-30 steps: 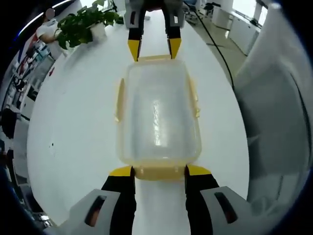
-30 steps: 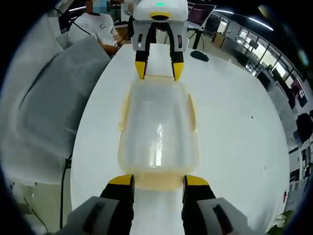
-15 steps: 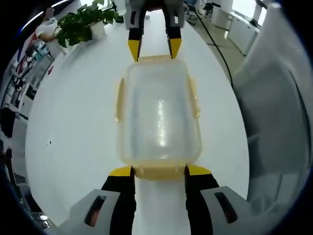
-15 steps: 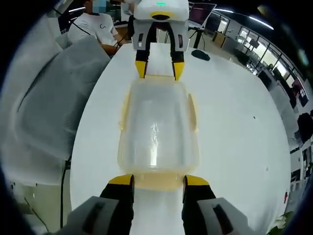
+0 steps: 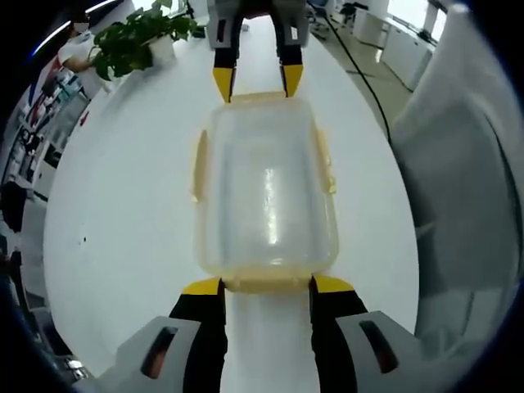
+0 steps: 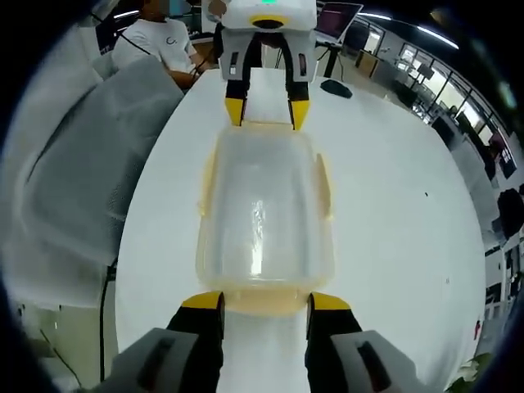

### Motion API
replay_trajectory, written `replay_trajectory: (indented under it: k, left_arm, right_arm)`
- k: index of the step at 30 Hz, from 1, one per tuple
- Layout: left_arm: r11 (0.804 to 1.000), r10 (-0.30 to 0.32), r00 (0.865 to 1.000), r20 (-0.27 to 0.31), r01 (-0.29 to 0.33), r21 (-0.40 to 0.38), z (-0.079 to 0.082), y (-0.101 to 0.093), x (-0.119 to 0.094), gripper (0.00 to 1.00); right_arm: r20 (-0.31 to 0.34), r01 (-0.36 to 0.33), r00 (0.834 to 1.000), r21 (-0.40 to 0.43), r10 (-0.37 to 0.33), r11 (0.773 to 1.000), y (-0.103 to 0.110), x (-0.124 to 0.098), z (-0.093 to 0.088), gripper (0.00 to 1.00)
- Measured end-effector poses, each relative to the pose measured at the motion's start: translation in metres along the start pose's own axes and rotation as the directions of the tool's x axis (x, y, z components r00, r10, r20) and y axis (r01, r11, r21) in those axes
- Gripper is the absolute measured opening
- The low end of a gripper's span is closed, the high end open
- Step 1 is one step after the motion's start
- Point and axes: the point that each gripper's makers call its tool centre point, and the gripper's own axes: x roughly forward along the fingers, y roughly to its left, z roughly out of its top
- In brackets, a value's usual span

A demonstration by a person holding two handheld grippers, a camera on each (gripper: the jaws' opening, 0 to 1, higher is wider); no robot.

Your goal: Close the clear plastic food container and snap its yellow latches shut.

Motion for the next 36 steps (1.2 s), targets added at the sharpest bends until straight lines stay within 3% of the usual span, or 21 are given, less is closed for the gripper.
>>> replay_trajectory:
  k: [10, 14, 16, 24, 27, 30, 32, 34, 36]
  left_arm:
    - [1.000, -0.006, 1.000, 0.023, 0.007, -0.007, 0.002, -0.003, -0.002, 0.39]
    - [1.000, -0.017, 0.999, 0.027, 0.018, -0.016, 0.001, -0.007, -0.002, 0.51]
    - [0.999, -0.019, 0.999, 0.028, 0.020, -0.035, -0.001, -0.008, -0.004, 0.51]
    - [0.997, 0.002, 0.998, 0.055, 0.002, -0.072, 0.000, -0.003, -0.014, 0.50]
    - [0.990, 0.003, 0.996, 0.093, 0.010, -0.138, 0.004, -0.004, -0.017, 0.50]
    - [0.970, -0.004, 0.989, 0.149, 0.040, -0.241, 0.011, -0.004, -0.021, 0.52]
    - [0.969, 0.002, 0.988, 0.153, 0.036, -0.243, 0.012, -0.004, -0.023, 0.52]
    - [0.968, 0.009, 0.988, 0.157, 0.031, -0.248, 0.013, -0.003, -0.024, 0.51]
    - [0.959, 0.037, 0.983, 0.181, 0.016, -0.281, 0.018, 0.002, -0.028, 0.49]
  right_arm:
    - [-0.029, -0.011, 1.000, -0.007, 0.011, 1.000, 0.002, -0.002, -0.001, 0.39]
    - [-0.030, -0.004, 1.000, 0.005, 0.004, 1.000, 0.001, -0.001, 0.000, 0.51]
    - [-0.019, -0.013, 1.000, 0.005, 0.013, 1.000, 0.002, -0.004, 0.002, 0.45]
    - [-0.007, -0.011, 1.000, 0.018, 0.011, 1.000, 0.004, -0.013, 0.006, 0.47]
    - [0.003, -0.002, 1.000, 0.030, 0.002, 1.000, 0.004, -0.017, 0.007, 0.46]
    - [0.061, -0.007, 0.998, 0.101, 0.000, 0.995, 0.005, -0.021, 0.017, 0.44]
    - [0.104, -0.023, 0.995, 0.139, 0.009, 0.990, 0.006, -0.024, 0.024, 0.42]
    - [0.097, 0.005, 0.995, 0.144, -0.019, 0.990, 0.001, -0.027, 0.023, 0.42]
    - [0.129, 0.006, 0.991, 0.218, -0.035, 0.976, 0.000, -0.029, 0.028, 0.40]
